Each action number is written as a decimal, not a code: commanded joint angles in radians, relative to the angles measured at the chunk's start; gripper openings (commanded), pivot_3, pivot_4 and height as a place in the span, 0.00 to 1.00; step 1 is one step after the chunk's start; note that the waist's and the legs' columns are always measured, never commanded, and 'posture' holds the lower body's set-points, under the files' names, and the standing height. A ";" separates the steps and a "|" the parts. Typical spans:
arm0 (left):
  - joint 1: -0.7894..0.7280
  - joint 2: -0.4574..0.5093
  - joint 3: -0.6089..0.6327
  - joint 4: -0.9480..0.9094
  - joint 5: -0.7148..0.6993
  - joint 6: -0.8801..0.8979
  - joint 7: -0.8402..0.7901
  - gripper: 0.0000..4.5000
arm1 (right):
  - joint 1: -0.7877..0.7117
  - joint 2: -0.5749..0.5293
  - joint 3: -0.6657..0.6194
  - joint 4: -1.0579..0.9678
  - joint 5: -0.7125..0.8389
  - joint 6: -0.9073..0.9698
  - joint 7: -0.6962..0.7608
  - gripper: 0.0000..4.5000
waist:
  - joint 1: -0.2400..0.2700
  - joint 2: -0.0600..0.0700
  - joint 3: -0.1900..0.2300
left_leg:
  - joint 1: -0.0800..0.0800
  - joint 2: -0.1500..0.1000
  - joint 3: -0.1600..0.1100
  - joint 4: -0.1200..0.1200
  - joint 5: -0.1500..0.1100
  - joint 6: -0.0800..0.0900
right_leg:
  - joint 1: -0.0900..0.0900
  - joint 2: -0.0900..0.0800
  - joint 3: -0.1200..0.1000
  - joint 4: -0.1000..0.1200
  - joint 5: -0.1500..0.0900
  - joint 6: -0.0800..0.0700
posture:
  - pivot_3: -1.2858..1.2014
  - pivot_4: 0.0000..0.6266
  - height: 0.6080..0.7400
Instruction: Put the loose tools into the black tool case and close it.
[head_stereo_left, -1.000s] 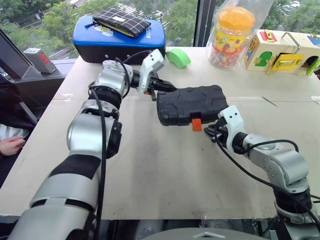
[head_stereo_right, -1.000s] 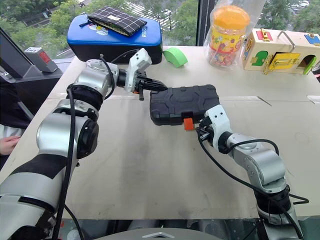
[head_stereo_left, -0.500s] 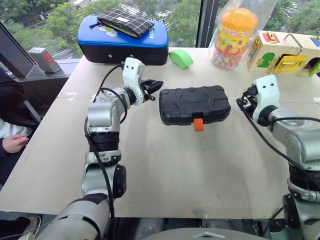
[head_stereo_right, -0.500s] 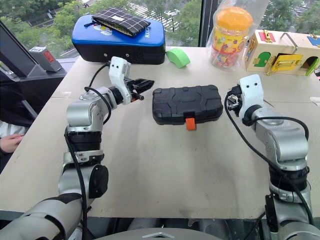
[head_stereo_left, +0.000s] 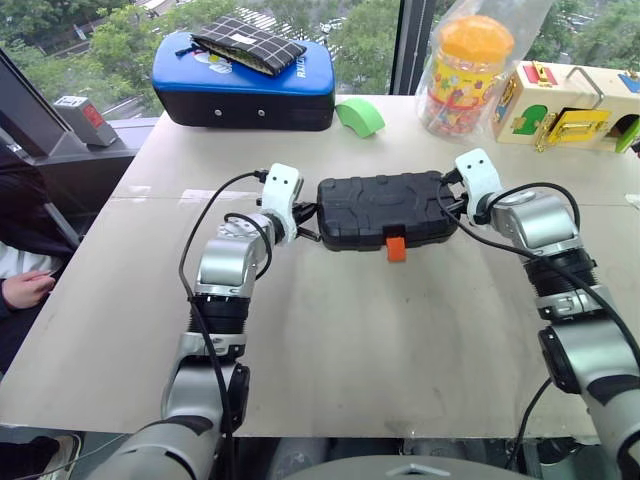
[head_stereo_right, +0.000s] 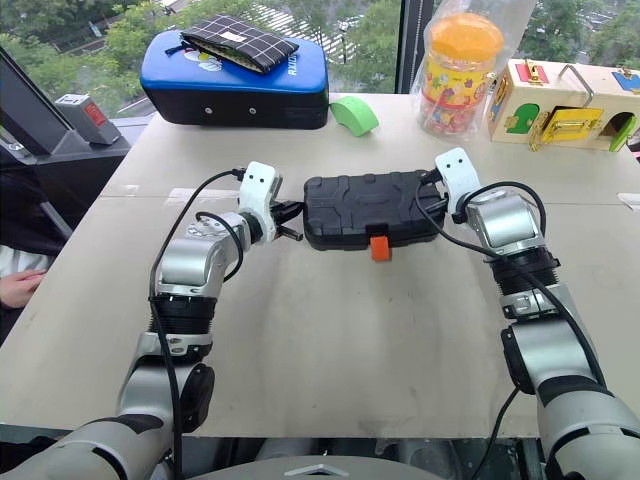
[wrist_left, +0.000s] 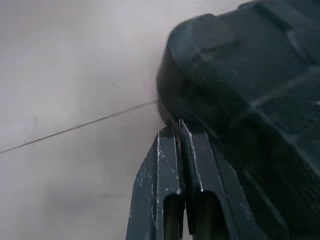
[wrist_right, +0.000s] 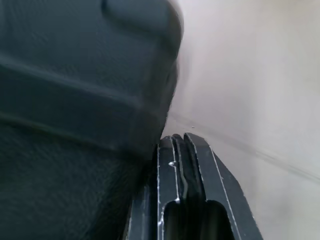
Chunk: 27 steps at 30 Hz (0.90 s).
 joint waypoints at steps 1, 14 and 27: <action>0.010 -0.020 -0.073 -0.067 -0.061 0.022 -0.078 0.02 | -0.030 0.045 -0.049 -0.042 0.100 0.056 0.106 0.00 | -0.001 0.000 0.000 | 0.000 0.000 0.000 0.000 0.000 0.000 | 0.000 0.000 0.000 0.000 0.000 0.000 | 0.52 0.24 1.00; 0.124 0.009 -0.109 -0.378 -0.192 0.228 -0.166 0.02 | 0.126 0.108 -0.158 -0.407 0.275 0.316 0.196 0.00 | -0.007 0.004 -0.005 | 0.000 0.001 -0.001 -0.009 0.000 0.000 | -0.002 -0.001 0.002 -0.001 0.000 0.000 | 0.52 0.24 1.00; 0.321 0.163 -0.043 -0.688 -0.346 0.415 -0.226 0.02 | 0.304 0.055 -0.159 -0.707 0.301 0.435 0.182 0.00 | -0.006 0.004 -0.009 | 0.001 0.003 0.000 -0.012 0.000 0.000 | -0.002 -0.001 0.004 -0.004 0.000 0.000 | 0.52 0.24 1.00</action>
